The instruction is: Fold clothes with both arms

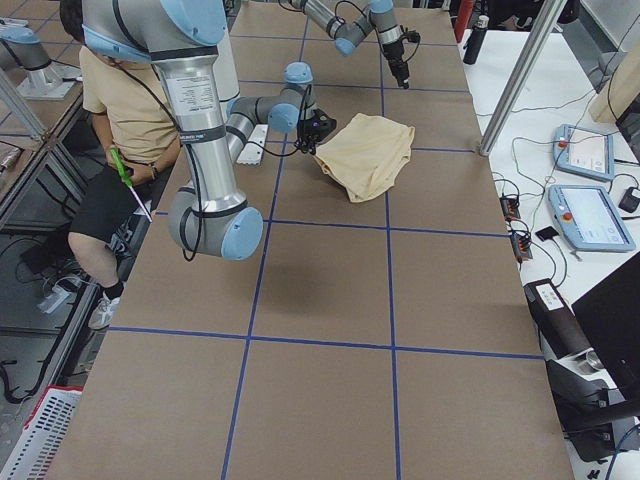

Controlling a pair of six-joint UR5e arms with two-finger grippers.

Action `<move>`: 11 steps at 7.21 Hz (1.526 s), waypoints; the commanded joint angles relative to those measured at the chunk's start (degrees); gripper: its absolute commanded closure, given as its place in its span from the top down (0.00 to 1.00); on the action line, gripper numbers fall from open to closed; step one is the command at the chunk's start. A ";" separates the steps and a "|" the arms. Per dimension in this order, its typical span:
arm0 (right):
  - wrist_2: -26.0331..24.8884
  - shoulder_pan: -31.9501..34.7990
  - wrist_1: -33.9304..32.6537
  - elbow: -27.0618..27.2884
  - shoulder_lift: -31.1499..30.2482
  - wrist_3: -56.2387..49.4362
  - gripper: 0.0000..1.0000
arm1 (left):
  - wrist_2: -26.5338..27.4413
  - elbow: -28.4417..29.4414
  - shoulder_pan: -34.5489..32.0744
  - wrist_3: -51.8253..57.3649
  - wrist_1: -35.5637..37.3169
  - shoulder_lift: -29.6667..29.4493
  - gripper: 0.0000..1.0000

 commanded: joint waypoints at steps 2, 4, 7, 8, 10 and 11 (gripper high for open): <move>-2.55 -16.73 -8.80 6.74 -0.24 6.85 0.72 | -5.50 -7.29 0.26 -0.98 3.03 2.46 0.61; -6.26 -17.04 -9.33 6.83 -0.59 7.39 1.00 | -5.52 -10.64 4.01 -7.54 3.58 3.78 0.68; -5.65 -6.96 -9.07 6.92 0.89 6.96 1.00 | 1.55 -16.54 13.49 -13.01 9.78 7.39 0.73; -5.47 -2.06 -8.55 6.04 2.03 5.82 1.00 | 4.91 -16.29 17.01 -13.54 11.12 7.22 0.73; -1.82 7.00 -7.75 1.31 4.76 -2.49 1.00 | 5.03 -16.20 17.40 -13.72 11.14 7.04 0.73; 0.92 10.61 -7.75 -0.28 4.94 -5.93 1.00 | 5.11 -16.02 17.84 -13.72 11.14 7.13 0.73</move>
